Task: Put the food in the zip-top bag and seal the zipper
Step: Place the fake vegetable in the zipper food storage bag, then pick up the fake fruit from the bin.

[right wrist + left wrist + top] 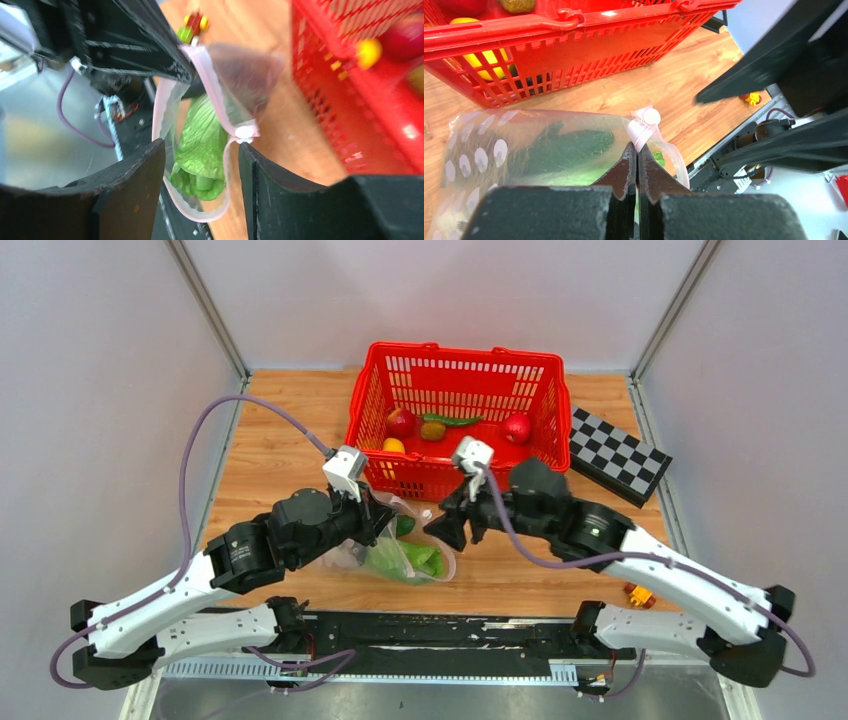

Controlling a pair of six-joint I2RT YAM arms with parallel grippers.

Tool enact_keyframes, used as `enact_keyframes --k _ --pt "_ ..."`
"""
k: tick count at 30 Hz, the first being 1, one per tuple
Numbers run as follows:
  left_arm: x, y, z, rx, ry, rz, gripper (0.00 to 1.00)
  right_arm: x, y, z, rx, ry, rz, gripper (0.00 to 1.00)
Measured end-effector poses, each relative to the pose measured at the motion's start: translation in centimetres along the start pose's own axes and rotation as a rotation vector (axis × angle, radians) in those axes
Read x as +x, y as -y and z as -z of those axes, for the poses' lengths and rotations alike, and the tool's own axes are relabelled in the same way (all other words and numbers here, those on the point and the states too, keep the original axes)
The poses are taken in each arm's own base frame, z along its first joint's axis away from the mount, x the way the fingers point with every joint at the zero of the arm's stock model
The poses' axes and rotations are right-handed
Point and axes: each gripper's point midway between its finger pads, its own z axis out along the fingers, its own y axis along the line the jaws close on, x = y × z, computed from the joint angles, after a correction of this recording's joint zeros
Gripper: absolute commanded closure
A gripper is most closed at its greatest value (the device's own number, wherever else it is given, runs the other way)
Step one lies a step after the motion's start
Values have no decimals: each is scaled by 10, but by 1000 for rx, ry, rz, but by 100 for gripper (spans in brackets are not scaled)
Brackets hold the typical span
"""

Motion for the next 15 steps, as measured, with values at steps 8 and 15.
enact_keyframes --k 8,15 --pt "0 -1 0 -6 5 1 99 -77 60 62 374 277 79 10" --pt "2 -2 2 -1 5 6 98 -102 188 66 800 174 7 6"
